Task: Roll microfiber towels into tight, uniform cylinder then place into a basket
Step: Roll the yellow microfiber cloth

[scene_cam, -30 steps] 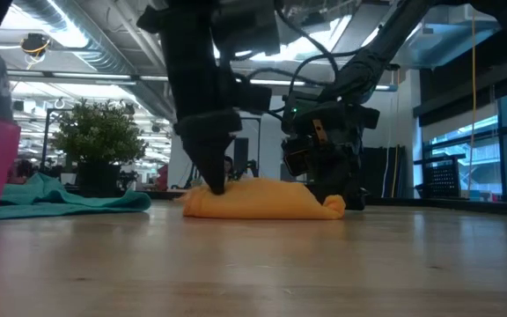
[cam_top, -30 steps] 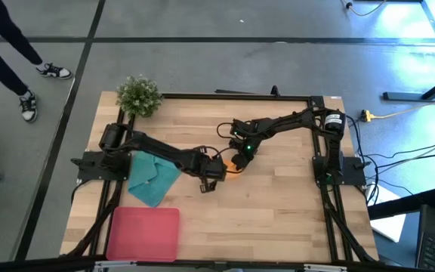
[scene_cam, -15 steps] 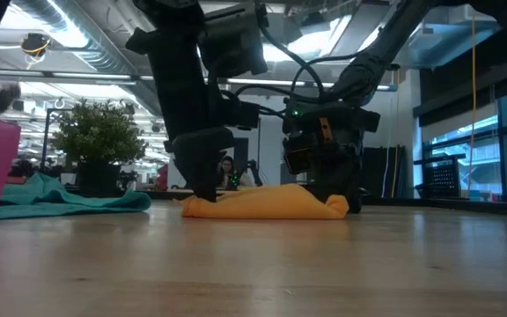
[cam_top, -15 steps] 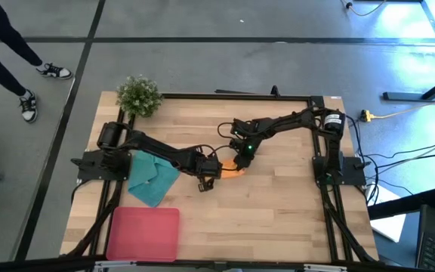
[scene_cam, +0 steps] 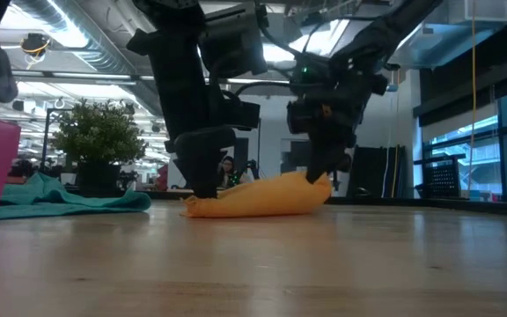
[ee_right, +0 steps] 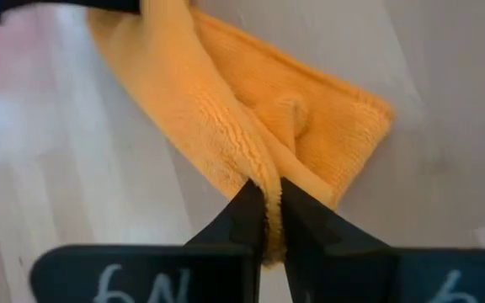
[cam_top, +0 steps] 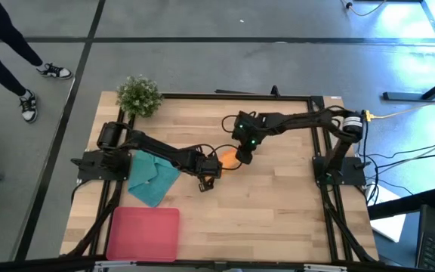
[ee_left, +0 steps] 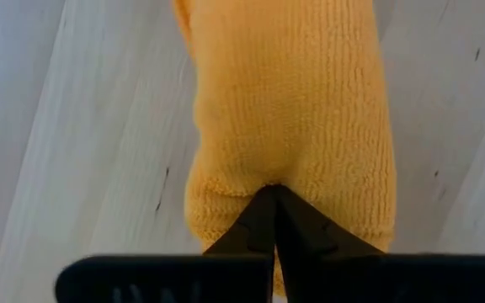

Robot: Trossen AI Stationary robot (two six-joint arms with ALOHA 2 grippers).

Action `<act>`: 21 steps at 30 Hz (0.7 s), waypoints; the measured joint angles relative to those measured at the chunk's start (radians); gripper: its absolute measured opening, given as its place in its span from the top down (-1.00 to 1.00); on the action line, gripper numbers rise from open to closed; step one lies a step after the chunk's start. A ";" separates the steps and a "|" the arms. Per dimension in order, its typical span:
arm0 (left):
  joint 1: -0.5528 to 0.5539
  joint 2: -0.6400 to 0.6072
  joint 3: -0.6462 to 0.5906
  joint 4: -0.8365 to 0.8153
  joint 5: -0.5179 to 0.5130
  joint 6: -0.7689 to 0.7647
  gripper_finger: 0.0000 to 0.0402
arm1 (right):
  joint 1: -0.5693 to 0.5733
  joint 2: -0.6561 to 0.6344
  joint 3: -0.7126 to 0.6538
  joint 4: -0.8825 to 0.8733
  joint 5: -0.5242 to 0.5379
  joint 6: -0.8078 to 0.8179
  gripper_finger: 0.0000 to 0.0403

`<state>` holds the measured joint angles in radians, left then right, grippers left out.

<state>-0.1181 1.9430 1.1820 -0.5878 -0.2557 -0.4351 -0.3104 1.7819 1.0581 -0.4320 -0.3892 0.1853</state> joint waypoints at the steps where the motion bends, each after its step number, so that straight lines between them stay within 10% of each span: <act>1: 0.000 0.000 0.000 0.000 0.002 0.000 1.00 | 0.000 -0.013 0.001 -0.001 0.003 -0.007 0.83; 21: 0.000 0.000 -0.001 0.000 0.012 0.000 1.00 | 0.000 -0.066 0.002 -0.026 0.007 -0.077 0.77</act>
<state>-0.1184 1.9430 1.1809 -0.5880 -0.2436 -0.4355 -0.3107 1.7157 1.0603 -0.4584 -0.3820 0.1084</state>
